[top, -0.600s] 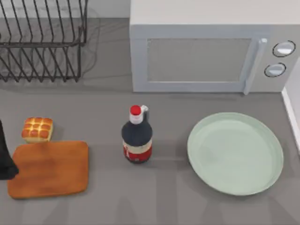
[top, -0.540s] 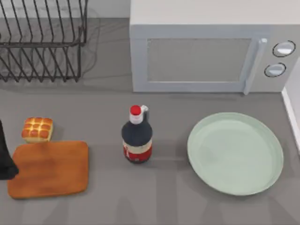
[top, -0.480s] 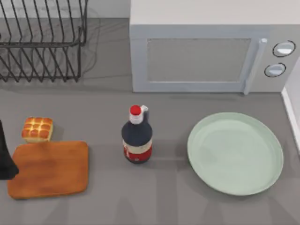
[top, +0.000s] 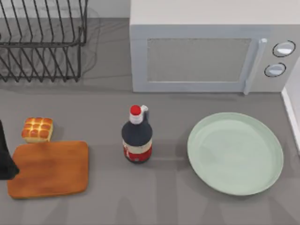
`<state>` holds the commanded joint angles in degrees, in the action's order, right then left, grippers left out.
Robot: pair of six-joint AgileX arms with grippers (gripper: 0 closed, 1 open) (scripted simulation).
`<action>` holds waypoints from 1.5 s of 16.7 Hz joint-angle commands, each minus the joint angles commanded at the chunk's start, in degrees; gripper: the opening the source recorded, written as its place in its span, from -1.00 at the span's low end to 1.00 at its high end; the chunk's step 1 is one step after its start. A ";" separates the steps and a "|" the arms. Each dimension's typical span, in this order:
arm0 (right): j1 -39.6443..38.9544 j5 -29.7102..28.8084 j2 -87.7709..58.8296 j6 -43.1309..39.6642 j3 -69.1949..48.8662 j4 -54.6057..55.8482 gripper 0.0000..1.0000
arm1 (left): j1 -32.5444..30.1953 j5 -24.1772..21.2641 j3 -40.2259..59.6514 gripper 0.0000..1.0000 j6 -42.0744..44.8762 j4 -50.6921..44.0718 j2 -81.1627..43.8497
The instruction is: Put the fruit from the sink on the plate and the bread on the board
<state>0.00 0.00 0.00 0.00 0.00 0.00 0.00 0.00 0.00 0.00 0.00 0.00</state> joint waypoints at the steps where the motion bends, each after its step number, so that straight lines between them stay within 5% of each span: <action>1: 0.00 0.00 0.00 0.00 0.00 0.00 1.00 | 0.00 0.00 0.00 1.00 0.00 0.00 0.00; 16: 0.37 0.00 -1.75 -0.35 -1.63 -1.11 1.00 | 0.00 0.00 0.00 1.00 0.00 0.00 0.00; 25: 6.83 -0.04 -37.50 -6.48 -29.89 -20.22 1.00 | 0.00 0.00 0.00 1.00 0.00 0.00 0.00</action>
<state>6.83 -0.04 -37.50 -6.48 -29.89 -20.22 0.00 0.00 0.00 0.00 0.00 0.00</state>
